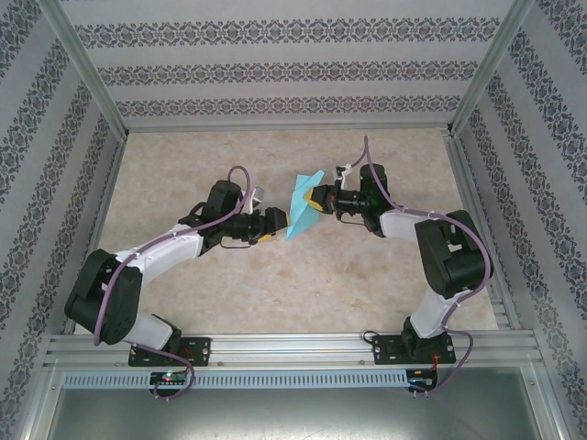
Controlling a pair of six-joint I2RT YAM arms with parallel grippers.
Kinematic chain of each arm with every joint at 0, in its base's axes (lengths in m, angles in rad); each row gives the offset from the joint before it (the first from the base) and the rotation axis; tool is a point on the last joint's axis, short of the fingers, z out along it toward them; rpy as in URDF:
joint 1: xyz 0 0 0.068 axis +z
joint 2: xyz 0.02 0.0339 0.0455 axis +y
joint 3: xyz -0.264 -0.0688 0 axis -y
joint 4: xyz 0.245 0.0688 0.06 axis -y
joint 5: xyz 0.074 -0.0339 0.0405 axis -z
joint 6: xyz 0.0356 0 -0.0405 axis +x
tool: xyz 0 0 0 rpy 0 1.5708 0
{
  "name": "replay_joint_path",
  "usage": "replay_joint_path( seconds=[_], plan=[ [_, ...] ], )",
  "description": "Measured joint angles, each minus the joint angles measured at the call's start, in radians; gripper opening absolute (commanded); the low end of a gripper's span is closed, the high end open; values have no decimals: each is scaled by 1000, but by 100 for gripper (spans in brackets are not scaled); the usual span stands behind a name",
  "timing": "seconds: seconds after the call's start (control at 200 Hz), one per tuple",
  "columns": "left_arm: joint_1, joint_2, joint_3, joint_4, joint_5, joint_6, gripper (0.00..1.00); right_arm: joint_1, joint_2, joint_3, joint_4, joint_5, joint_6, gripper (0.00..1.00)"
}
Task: Fold a paper plane with a square sheet of paper (pick it up from the middle)
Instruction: Pick up the paper from the center of the table.
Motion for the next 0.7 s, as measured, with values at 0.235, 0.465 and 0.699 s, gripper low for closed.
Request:
replay_joint_path(
  seconds=[0.235, 0.465, 0.699],
  plan=[
    [-18, 16, -4, 114, 15, -67, 77, 9, -24, 2, -1, 0, 22, 0],
    [-27, 44, -4, 154, 27, -78, 75, 8, -38, 2, 7, 0, 41, 0],
    [-27, 66, -3, 199, 47, -106, 61, 15, -44, 2, 6, 0, 44, 0]
  ],
)
